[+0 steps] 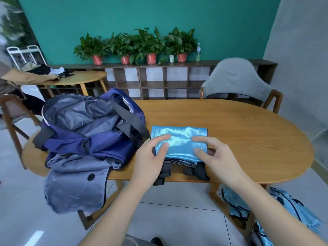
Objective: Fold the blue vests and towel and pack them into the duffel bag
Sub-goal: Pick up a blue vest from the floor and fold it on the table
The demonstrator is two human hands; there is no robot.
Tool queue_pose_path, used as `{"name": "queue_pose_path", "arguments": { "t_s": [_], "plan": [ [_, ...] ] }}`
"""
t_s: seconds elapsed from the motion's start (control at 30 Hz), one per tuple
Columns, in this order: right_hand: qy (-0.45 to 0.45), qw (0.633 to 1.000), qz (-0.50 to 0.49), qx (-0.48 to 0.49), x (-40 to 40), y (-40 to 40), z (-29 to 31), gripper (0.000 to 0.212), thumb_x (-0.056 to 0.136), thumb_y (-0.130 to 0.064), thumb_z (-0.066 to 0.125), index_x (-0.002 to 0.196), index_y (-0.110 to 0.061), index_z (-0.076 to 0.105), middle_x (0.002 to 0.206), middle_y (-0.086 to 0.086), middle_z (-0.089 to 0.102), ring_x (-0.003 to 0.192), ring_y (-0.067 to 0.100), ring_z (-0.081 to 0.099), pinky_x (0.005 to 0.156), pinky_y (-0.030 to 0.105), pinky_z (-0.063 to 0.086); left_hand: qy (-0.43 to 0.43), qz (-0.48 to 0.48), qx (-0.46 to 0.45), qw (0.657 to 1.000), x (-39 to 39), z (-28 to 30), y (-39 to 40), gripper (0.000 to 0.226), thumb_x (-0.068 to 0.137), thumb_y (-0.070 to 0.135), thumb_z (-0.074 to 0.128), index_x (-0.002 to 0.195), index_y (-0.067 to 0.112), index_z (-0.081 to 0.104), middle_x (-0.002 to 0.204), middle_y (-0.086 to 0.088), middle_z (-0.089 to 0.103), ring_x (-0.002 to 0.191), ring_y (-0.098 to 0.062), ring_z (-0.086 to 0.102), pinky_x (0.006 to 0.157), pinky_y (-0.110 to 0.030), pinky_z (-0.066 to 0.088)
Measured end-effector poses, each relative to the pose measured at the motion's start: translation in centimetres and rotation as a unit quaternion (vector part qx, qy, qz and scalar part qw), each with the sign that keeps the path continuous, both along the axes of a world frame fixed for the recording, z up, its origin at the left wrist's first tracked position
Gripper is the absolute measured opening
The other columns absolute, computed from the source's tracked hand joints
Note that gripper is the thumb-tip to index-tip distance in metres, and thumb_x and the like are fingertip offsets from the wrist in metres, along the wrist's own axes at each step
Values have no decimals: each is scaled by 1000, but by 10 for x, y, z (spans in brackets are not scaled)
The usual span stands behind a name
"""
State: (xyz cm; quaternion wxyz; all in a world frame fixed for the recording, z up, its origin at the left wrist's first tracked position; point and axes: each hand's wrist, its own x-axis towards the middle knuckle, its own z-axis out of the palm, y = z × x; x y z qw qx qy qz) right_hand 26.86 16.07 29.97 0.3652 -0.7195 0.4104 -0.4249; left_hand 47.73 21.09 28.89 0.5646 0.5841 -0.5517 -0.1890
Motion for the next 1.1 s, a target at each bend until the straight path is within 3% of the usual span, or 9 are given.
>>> {"name": "queue_pose_path", "arguments": {
  "t_s": [0.1, 0.23, 0.37, 0.47, 0.6, 0.83, 0.97, 1.03, 1.1],
  "plan": [
    [23, 999, 34, -24, 42, 10, 23, 27, 93, -24, 70, 117, -38, 70, 125, -24, 62, 102, 3, 62, 94, 23, 48, -25, 37, -11, 999, 45, 14, 17, 23, 97, 28, 65, 111, 44, 72, 111, 24, 69, 90, -14, 62, 84, -24, 49],
    [27, 997, 70, -25, 112, 10, 48, 29, 93, -27, 67, 120, -39, 68, 125, -16, 63, 89, 6, 62, 82, 29, 51, -49, 85, -24, 995, 110, 43, 35, 18, 96, 28, 67, 108, 39, 74, 107, 33, 68, 75, -18, 58, 76, -23, 48],
    [26, 994, 103, 19, 188, 4, 68, 26, 95, -23, 65, 120, -31, 66, 81, -5, 63, 46, 3, 50, 52, 20, 44, -77, 133, 16, 988, 184, 68, 41, 13, 94, 31, 68, 99, 42, 74, 57, 19, 52, 50, -13, 36, 50, -23, 32],
    [43, 990, 118, 61, 249, -9, 73, 30, 96, -19, 61, 126, -25, 64, 60, -11, 55, 40, 9, 48, 56, 40, 59, -109, 165, 62, 978, 236, 81, 31, 9, 93, 34, 69, 94, 42, 73, 65, 12, 61, 49, -12, 44, 50, -21, 37],
    [72, 986, 99, 113, 321, -44, 64, 39, 95, -9, 55, 131, -21, 62, 83, -1, 59, 49, 10, 43, 47, 21, 40, -152, 170, 133, 964, 283, 90, 1, 16, 95, 34, 67, 108, 30, 74, 115, 4, 71, 86, -12, 59, 76, -19, 38],
    [65, 980, 32, 187, 392, -110, 44, 46, 93, 1, 48, 134, -18, 60, 107, 6, 59, 68, 11, 50, 54, 20, 39, -142, 95, 246, 954, 333, 83, -67, 35, 95, 26, 66, 130, 26, 60, 130, -1, 60, 103, -16, 58, 87, -24, 44],
    [54, 983, 31, 171, 406, -138, 37, 43, 94, 7, 49, 135, -8, 54, 103, 10, 55, 59, 13, 45, 40, 12, 35, -198, 77, 299, 930, 343, 76, -107, 46, 94, 23, 67, 138, 19, 54, 139, -8, 55, 127, -24, 49, 104, -27, 40],
    [37, 986, 28, 162, 410, -145, 31, 44, 93, 4, 56, 134, -10, 52, 105, 11, 56, 62, 16, 49, 47, 11, 41, -193, 88, 306, 928, 345, 69, -125, 50, 94, 23, 68, 141, 18, 51, 143, -13, 51, 136, -27, 40, 105, -24, 32],
    [64, 988, 26, 138, 411, -154, 20, 51, 89, -8, 68, 135, -21, 52, 119, 8, 59, 85, 23, 61, 75, 22, 53, -169, 103, 297, 934, 344, 57, -137, 53, 95, 21, 67, 144, 18, 48, 143, -18, 46, 137, -29, 36, 102, -20, 28]
  ]
}}
